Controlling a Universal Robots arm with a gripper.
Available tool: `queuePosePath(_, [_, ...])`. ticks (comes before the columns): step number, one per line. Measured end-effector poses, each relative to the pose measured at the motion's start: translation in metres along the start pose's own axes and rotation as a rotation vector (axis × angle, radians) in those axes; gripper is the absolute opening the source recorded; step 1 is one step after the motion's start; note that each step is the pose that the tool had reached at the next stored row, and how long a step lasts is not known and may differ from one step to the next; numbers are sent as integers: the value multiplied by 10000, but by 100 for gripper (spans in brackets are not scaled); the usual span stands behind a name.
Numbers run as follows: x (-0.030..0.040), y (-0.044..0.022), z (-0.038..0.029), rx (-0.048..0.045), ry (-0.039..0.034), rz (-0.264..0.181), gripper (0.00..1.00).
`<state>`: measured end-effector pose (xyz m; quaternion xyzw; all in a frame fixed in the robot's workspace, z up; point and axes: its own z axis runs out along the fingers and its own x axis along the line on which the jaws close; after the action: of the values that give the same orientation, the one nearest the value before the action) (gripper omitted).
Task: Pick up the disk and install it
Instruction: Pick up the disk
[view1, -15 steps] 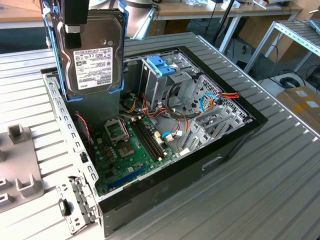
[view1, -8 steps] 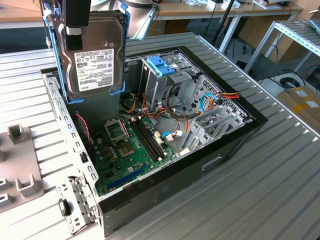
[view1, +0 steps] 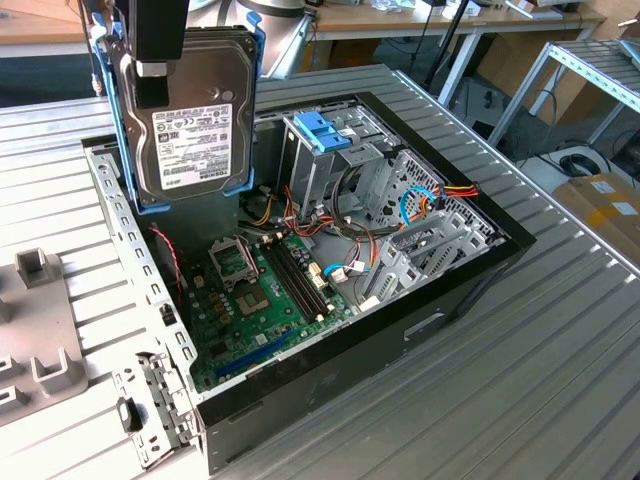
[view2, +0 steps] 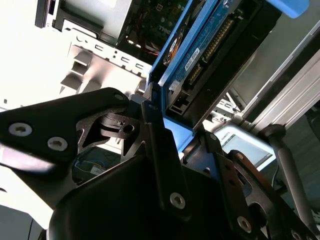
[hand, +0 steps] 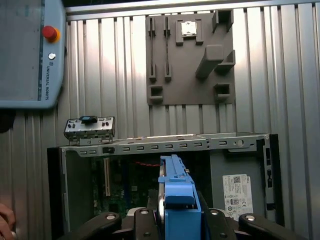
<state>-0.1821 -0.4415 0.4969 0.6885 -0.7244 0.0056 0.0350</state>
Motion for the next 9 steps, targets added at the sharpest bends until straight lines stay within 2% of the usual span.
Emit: queuePosePath(9, [71,-4,4,0,0,0,37])
